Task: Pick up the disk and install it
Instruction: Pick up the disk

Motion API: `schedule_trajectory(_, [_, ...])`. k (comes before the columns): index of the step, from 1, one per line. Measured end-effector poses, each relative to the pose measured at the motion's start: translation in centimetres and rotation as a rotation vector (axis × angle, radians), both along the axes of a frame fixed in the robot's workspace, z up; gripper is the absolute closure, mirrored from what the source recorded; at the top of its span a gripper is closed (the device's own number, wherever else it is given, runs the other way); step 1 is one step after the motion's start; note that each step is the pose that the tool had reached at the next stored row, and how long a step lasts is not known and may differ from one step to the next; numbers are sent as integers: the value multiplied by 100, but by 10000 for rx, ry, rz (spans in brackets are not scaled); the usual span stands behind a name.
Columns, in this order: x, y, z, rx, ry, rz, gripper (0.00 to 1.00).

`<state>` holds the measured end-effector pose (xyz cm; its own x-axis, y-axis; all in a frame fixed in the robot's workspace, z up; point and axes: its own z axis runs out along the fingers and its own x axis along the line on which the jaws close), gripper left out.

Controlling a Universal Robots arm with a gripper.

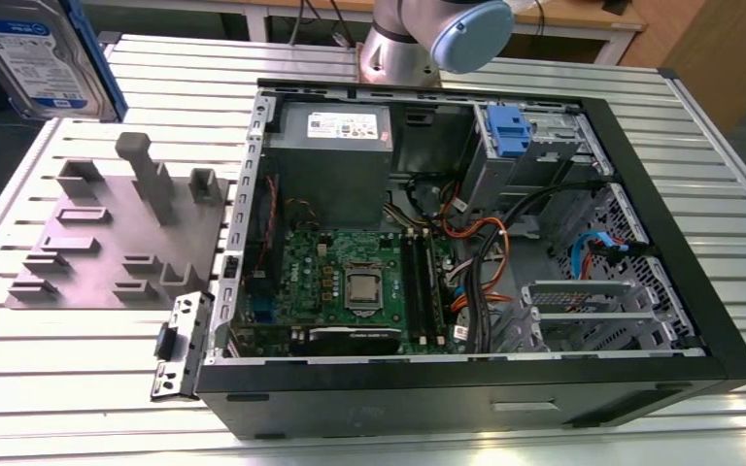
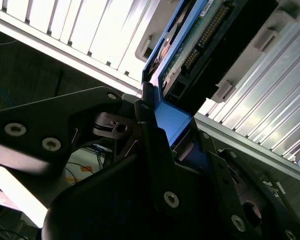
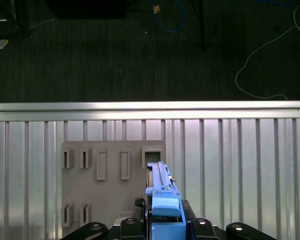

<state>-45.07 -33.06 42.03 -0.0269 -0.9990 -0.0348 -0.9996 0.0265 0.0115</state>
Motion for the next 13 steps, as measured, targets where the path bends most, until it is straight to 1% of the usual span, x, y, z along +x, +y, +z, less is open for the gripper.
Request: schedule_trajectory(13, [0,0,39,1,-1,-1,63])
